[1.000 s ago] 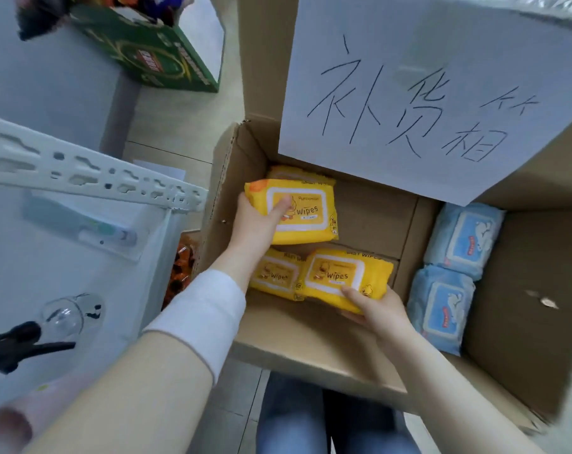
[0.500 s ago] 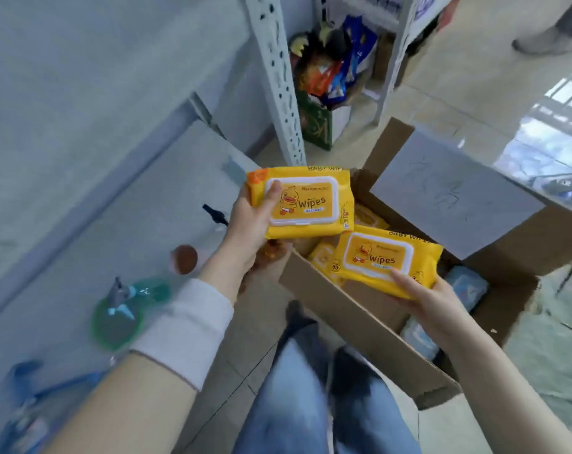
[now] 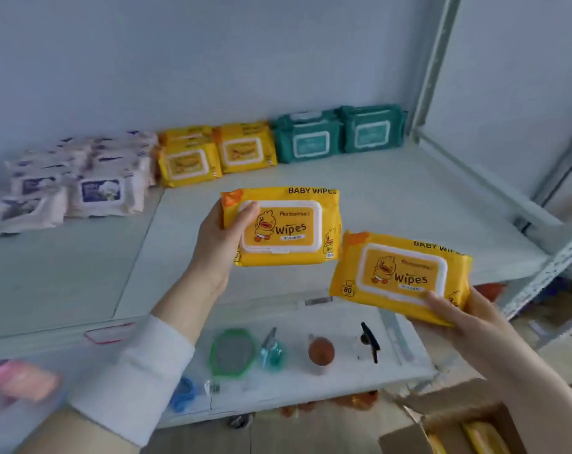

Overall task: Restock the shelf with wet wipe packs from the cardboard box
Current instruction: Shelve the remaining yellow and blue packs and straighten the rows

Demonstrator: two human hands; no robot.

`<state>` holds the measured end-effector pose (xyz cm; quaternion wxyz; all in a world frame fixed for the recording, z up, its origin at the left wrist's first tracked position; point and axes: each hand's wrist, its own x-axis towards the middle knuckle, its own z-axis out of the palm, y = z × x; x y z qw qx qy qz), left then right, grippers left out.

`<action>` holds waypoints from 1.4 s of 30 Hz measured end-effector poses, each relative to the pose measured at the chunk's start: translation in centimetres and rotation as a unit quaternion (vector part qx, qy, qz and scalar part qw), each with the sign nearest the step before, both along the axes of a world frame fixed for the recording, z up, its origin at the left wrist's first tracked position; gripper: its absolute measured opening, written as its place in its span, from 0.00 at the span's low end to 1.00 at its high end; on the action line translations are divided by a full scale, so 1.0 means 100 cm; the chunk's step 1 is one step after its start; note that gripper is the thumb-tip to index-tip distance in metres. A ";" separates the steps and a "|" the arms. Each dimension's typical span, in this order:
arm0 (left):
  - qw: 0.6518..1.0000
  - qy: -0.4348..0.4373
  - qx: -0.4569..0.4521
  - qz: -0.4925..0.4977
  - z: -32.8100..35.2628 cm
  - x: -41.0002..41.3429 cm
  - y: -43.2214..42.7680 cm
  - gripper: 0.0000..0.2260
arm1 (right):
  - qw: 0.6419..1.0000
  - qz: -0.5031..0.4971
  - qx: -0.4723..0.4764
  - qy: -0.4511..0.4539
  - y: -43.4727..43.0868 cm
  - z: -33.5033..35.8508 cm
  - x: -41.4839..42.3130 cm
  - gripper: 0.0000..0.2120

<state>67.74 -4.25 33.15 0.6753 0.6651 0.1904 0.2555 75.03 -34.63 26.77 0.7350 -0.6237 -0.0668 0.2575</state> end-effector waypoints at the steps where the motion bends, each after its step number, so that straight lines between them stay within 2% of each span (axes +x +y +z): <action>1: 1.000 0.001 0.000 0.024 -0.002 -0.003 0.025 0.02 | 1.000 0.011 0.004 -0.010 0.026 0.005 0.009 0.43; 4: 0.998 0.005 0.002 0.061 -0.010 -0.007 0.095 0.06 | 0.999 0.032 0.008 -0.040 0.102 0.011 0.036 0.47; 8: 0.998 0.006 0.000 0.064 -0.021 0.008 0.172 0.19 | 0.998 0.050 0.002 -0.034 0.188 0.006 0.072 0.46; 10: 0.999 0.010 -0.015 0.047 -0.026 0.024 0.204 0.19 | 0.998 0.058 -0.002 -0.027 0.222 0.004 0.093 0.45; 13: 1.000 0.018 0.001 0.017 -0.028 0.057 0.240 0.18 | 0.996 0.084 -0.018 -0.032 0.265 0.002 0.128 0.45; 17: 0.999 0.044 0.027 0.013 -0.043 0.101 0.274 0.29 | 0.992 0.101 -0.059 -0.049 0.315 -0.004 0.180 0.50; 18: 0.997 0.054 0.037 0.031 -0.048 0.112 0.281 0.30 | 0.989 0.094 -0.085 -0.070 0.326 -0.003 0.192 0.49; 21: 0.982 0.087 0.128 0.104 -0.054 0.134 0.290 0.22 | 0.970 0.057 -0.176 -0.161 0.348 -0.006 0.224 0.28; 24: 0.952 0.131 0.228 0.157 -0.056 0.142 0.294 0.19 | 0.940 0.026 -0.261 -0.217 0.360 -0.010 0.242 0.19; 26: 0.920 0.177 0.286 0.203 -0.059 0.142 0.300 0.22 | 0.924 0.003 -0.300 -0.236 0.365 -0.013 0.245 0.19; 28: 0.902 0.201 0.302 0.234 -0.059 0.140 0.300 0.29 | 0.912 -0.030 -0.331 -0.239 0.369 -0.015 0.244 0.25; 30: 0.894 0.185 0.338 0.229 -0.058 0.141 0.298 0.34 | 0.903 -0.071 -0.351 -0.237 0.372 -0.013 0.238 0.33; 32: 0.864 0.187 0.418 0.210 -0.058 0.144 0.294 0.33 | 0.876 -0.089 -0.391 -0.267 0.374 -0.010 0.227 0.39; 34: 0.815 0.244 0.493 0.183 -0.058 0.145 0.287 0.30 | 0.835 -0.075 -0.452 -0.306 0.372 -0.006 0.208 0.41; 37: 0.727 0.312 0.605 0.087 -0.054 0.138 0.266 0.30 | 0.746 -0.025 -0.555 -0.367 0.352 -0.003 0.172 0.39; 40: 0.646 0.323 0.691 -0.033 -0.042 0.131 0.226 0.30 | 0.640 0.038 -0.650 -0.409 0.316 0.001 0.139 0.36; 42: 0.603 0.326 0.720 -0.105 -0.032 0.131 0.189 0.29 | 0.601 0.054 -0.691 -0.399 0.286 0.008 0.120 0.34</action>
